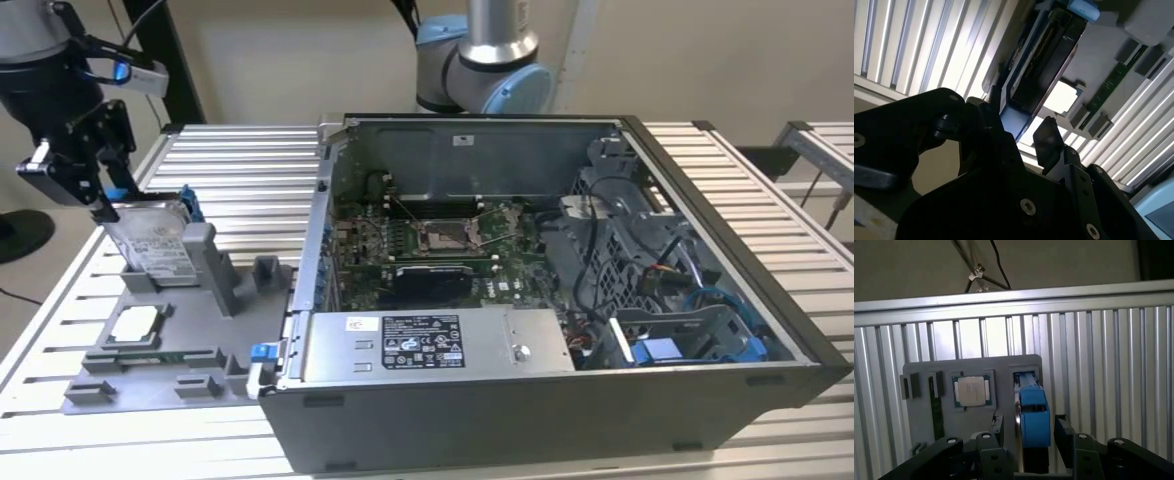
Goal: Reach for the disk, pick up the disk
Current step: 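Pick up the disk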
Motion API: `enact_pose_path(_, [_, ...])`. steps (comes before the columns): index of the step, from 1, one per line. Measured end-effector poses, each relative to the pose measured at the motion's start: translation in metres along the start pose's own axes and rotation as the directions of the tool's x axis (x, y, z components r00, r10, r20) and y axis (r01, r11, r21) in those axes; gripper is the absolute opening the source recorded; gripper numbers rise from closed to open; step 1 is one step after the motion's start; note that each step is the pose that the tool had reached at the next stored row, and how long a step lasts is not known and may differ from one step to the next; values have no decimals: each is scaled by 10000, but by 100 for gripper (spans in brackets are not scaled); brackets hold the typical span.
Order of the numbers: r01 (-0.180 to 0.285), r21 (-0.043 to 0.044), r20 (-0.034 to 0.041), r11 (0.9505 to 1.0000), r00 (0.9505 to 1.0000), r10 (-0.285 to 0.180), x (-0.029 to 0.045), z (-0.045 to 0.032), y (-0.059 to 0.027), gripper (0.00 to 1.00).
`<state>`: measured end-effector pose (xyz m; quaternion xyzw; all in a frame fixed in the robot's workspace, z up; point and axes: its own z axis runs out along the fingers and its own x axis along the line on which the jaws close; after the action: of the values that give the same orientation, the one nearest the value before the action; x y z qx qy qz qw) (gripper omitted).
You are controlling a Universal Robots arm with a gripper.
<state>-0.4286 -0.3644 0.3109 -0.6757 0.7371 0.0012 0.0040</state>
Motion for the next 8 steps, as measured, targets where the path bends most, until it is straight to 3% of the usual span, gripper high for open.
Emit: enact_pose_path(8, [-1,2,1,10000,10000,1,-9,146,24,100])
